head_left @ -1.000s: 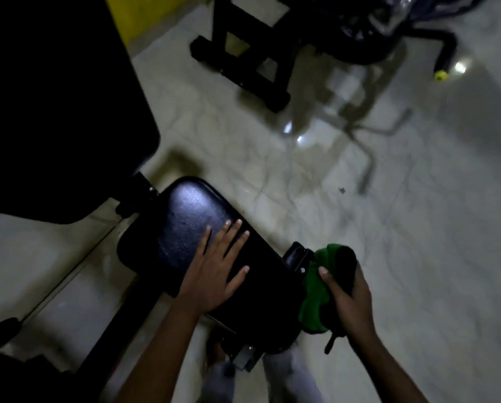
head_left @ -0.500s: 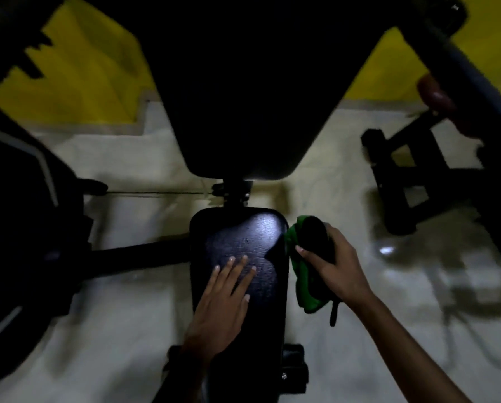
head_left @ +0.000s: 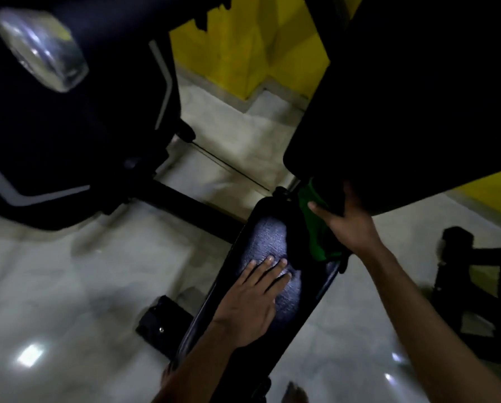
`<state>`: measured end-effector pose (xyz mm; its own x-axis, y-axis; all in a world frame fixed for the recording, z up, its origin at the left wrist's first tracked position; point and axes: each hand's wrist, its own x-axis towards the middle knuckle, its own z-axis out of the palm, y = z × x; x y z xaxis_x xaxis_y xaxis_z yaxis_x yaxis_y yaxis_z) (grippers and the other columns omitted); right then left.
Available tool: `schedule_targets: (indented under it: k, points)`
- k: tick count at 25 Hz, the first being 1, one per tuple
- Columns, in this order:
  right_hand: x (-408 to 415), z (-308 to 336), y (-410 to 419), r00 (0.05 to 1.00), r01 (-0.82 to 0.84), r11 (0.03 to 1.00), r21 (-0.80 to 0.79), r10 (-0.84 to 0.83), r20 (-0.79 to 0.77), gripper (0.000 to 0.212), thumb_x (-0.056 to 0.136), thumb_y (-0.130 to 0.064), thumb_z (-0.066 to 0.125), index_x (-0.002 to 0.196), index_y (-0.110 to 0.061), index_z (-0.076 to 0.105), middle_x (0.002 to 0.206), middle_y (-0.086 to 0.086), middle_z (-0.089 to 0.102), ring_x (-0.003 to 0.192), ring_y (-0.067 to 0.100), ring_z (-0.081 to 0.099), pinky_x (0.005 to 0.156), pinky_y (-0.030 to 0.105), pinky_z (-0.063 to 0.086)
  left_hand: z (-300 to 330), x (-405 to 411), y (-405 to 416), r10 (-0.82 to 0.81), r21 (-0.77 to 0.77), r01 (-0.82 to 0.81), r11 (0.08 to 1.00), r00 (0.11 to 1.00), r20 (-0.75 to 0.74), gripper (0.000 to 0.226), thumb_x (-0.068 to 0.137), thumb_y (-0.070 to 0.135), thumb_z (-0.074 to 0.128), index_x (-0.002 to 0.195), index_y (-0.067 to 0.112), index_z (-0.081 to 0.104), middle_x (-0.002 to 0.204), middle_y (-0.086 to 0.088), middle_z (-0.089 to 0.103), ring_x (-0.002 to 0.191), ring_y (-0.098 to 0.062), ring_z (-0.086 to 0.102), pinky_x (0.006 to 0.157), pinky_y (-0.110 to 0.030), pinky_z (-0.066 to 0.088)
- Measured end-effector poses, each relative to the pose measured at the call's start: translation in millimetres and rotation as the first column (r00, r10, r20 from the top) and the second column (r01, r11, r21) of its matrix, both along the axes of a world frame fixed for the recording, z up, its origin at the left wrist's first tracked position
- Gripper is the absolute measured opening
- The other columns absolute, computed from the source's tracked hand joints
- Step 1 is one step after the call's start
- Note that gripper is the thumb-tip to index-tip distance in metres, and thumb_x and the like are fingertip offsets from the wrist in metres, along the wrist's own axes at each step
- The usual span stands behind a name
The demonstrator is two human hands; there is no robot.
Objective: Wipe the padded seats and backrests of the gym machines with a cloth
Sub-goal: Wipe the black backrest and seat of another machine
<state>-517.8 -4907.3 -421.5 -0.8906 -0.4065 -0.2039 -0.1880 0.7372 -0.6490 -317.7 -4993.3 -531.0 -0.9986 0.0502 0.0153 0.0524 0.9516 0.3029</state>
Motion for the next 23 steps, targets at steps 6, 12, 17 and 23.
schedule_targets:
  k: [6,12,17,23]
  points:
    - [-36.5,-32.9,-53.9,0.916,-0.391,0.920,0.033,0.385,0.108,0.037,0.083,-0.011,0.070,0.115,0.003,0.057,0.112,0.019,0.061,0.103,0.026,0.058,0.076,0.021,0.041,-1.7,1.3,28.7,0.203,-0.101,-0.203,0.974,0.979,-0.014,0.061,0.078,0.027,0.039,0.139,0.024,0.038,0.152,0.002,0.034,0.140,-0.021,0.029,0.110,-0.042,0.019]
    - [-47.3,-53.2,27.5,0.928,-0.141,0.990,-0.004,0.133,0.348,0.044,0.087,-0.018,0.066,0.128,-0.009,0.053,0.114,-0.001,0.057,0.113,0.017,0.053,0.095,0.024,0.038,-13.5,15.5,56.4,0.434,-0.047,-0.436,0.899,0.900,-0.047,0.055,0.090,0.025,0.035,0.145,0.026,0.035,0.155,-0.004,0.028,0.143,-0.023,0.025,0.113,-0.042,0.019]
    - [-50.4,-67.6,24.3,0.970,-0.072,0.993,0.097,0.047,0.239,0.044,0.082,-0.025,0.070,0.121,-0.008,0.059,0.121,0.009,0.061,0.115,0.027,0.054,0.104,0.040,0.039,-21.6,26.8,56.8,0.504,-0.029,-0.507,0.861,0.860,-0.077,0.052,0.096,0.031,0.032,0.147,0.025,0.031,0.155,-0.003,0.029,0.143,-0.022,0.026,0.112,-0.042,0.020]
    - [-55.6,-75.5,-78.5,0.915,-0.380,0.925,-0.013,0.378,0.141,0.017,0.084,-0.001,0.062,0.101,-0.004,0.061,0.084,0.003,0.064,0.081,0.016,0.059,0.076,0.034,0.045,-28.9,27.5,57.1,0.527,-0.017,-0.534,0.845,0.839,-0.134,0.052,0.096,0.033,0.033,0.148,0.026,0.031,0.155,-0.001,0.029,0.143,-0.020,0.026,0.113,-0.040,0.019]
